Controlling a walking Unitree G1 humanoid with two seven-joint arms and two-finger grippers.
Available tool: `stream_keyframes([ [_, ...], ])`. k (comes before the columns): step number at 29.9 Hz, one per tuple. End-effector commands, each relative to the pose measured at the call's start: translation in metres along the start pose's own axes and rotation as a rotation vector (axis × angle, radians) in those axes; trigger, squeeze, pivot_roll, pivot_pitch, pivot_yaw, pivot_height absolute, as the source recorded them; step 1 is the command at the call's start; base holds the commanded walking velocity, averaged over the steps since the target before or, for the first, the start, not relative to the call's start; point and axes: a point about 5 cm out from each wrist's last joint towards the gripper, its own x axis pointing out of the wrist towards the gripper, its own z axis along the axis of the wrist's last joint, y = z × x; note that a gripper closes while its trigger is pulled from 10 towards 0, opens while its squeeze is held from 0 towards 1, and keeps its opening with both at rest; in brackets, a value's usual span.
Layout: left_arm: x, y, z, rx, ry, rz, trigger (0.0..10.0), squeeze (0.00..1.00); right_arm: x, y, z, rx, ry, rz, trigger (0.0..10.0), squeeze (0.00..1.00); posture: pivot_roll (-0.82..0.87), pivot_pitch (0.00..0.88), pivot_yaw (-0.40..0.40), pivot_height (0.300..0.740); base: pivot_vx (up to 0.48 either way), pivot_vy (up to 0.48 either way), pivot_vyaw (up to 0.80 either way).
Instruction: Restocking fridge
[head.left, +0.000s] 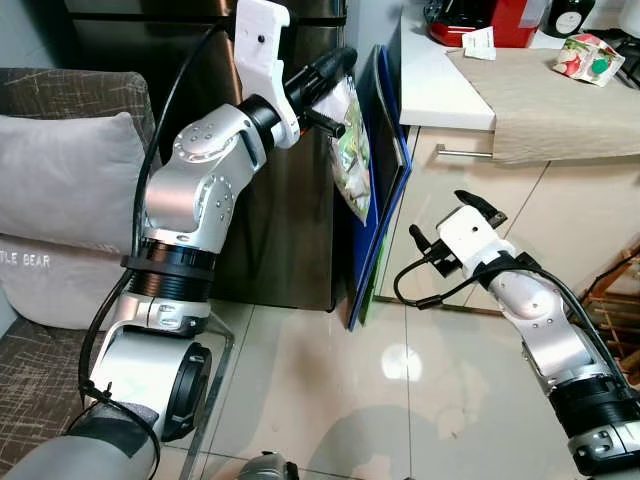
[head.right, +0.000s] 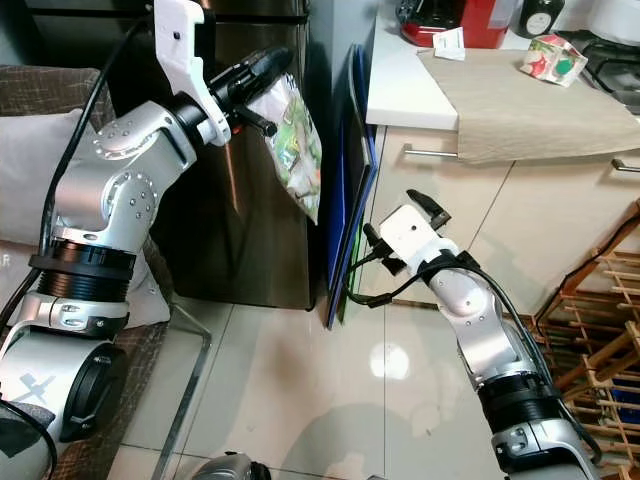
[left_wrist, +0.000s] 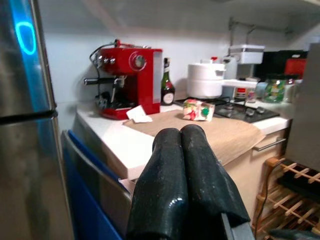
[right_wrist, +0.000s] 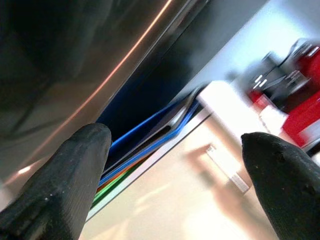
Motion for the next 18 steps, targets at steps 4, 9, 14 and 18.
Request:
stream_keyframes([
  [4,0.007,0.006,0.019,0.009,-0.056,0.055,10.0,0.0,0.002,0.006,0.006,-0.004,-0.074,-0.05,10.0,1.0,-0.04,0.0,0.062,0.736,0.0,0.0,0.0],
  [9,0.012,0.007,0.018,-0.019,-0.052,0.083,10.0,0.0,0.001,0.014,0.005,-0.012,-0.064,-0.065,10.0,1.0,-0.04,0.0,0.061,0.736,0.0,0.0,0.0],
  [14,0.02,0.01,0.01,-0.05,-0.034,0.14,10.0,0.0,0.003,0.025,0.002,0.02,-0.056,-0.1,10.0,0.0,-0.04,0.0,0.061,0.736,0.0,0.0,0.0],
  [18,0.026,0.014,0.007,-0.1,-0.028,0.192,10.0,0.0,0.006,0.033,0.005,0.043,-0.067,-0.118,10.0,0.0,-0.04,0.0,0.063,0.736,0.0,0.0,0.0],
])
